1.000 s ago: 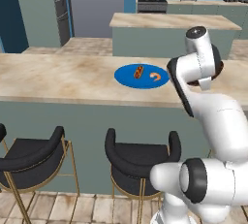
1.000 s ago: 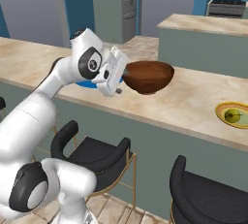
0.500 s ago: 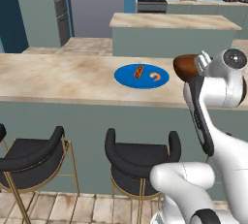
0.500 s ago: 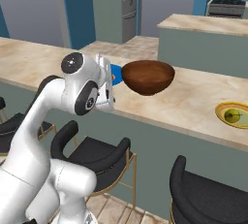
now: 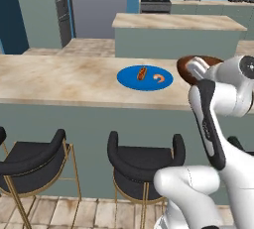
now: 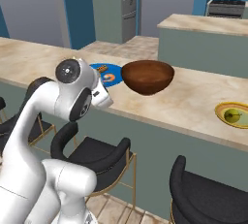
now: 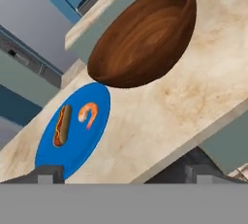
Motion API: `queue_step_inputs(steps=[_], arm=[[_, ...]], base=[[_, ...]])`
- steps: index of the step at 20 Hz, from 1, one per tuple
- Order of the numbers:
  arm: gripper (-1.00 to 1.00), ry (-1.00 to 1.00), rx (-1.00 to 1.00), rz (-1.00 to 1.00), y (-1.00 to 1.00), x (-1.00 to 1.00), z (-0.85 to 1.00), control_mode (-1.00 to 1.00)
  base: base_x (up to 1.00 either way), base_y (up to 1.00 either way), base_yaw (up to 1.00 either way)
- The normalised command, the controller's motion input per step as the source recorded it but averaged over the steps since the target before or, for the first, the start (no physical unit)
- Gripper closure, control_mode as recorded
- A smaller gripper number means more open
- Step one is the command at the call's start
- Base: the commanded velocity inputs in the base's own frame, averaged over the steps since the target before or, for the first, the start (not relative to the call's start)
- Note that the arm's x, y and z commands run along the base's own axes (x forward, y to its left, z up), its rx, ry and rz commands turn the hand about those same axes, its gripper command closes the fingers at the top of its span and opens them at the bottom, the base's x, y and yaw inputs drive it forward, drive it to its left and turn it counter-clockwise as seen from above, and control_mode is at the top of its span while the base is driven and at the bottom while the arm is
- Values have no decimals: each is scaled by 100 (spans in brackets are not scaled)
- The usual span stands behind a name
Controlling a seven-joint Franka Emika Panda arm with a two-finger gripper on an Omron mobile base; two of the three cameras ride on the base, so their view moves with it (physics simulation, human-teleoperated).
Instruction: Take the smaller bowl and place it next to the appetizer plate on the dining counter , and place the larger bowl next to the plate with cooked food.
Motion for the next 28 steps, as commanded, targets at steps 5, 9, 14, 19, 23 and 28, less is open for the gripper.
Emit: queue_step_inputs(steps=[5,9,14,19,23,28], arm=[[-100,0,-39,10,64,-12,40,-100],[-100,0,-41,7,57,-25,35,-100],[-100,1,-33,4,13,-20,31,-100],[-100,2,-12,14,-1,-1,0,100],[-100,0,0,0,0,0,0,100],[-100,0,0,0,0,0,0,100]], base=[[0,0,0],[0,0,0],[0,0,0],[-6,-6,1],[-86,-56,0],[-97,-69,-5]])
